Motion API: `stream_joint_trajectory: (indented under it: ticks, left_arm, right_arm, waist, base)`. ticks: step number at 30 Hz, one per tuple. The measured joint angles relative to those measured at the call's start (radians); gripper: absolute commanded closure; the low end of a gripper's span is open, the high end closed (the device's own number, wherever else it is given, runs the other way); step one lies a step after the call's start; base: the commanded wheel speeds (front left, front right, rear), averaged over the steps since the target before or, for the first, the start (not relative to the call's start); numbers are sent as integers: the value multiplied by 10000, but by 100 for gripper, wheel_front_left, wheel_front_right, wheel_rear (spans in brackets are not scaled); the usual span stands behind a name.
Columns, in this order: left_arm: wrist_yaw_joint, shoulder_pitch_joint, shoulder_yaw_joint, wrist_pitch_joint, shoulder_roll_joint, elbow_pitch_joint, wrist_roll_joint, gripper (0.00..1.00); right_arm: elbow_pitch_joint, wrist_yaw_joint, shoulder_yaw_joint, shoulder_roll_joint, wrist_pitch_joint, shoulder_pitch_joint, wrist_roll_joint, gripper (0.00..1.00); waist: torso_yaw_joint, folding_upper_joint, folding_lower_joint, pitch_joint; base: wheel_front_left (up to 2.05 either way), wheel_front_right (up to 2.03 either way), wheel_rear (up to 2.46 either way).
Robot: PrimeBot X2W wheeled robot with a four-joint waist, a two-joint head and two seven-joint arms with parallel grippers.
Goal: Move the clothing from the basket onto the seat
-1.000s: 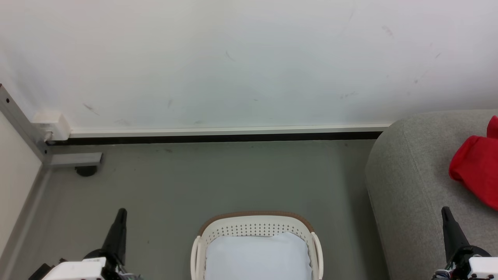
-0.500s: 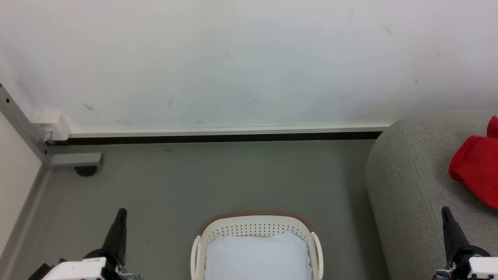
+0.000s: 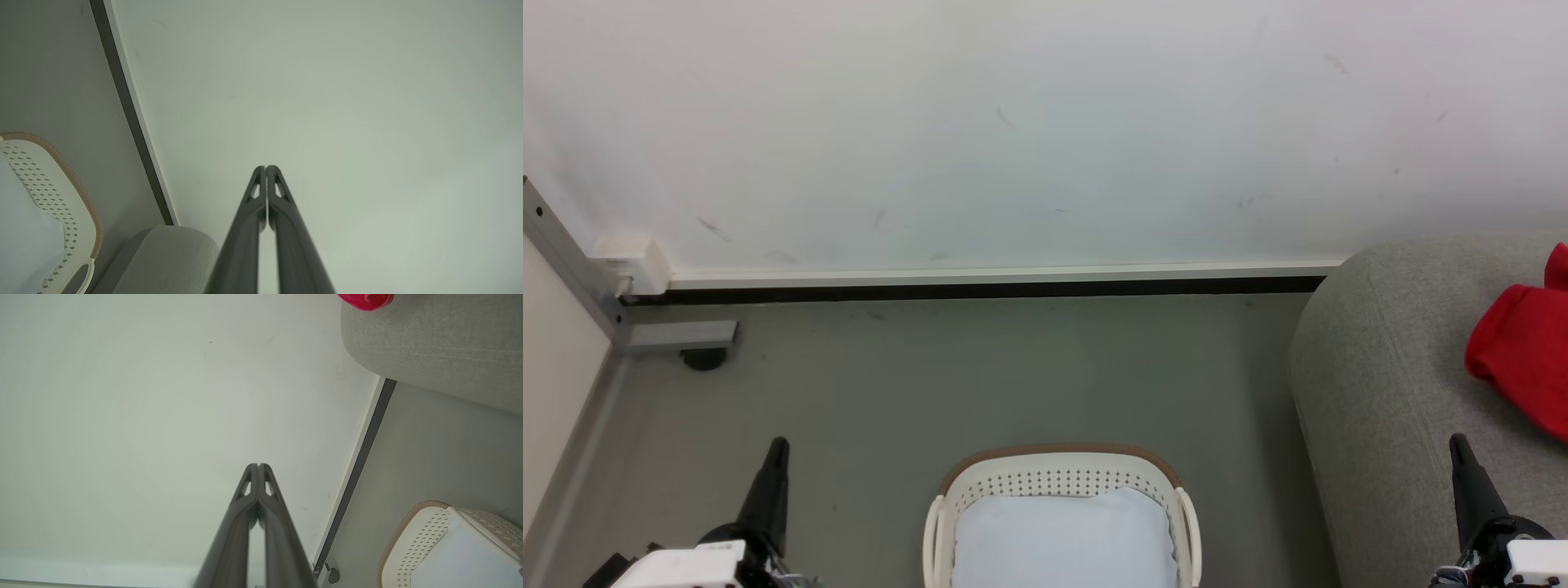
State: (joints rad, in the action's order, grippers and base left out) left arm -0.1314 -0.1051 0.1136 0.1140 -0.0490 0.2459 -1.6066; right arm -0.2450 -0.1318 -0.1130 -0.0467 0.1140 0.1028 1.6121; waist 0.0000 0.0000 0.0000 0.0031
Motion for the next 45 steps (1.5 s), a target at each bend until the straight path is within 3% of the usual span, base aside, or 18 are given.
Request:
stream_joint_trajectory:
  ticks: [45]
  left_arm:
    - [0,0,2,2,0,0,0,100]
  right_arm:
    - [0,0,2,-2,0,1,0,100]
  waist:
    - [0,0,0,0]
  base:
    - [0,0,0]
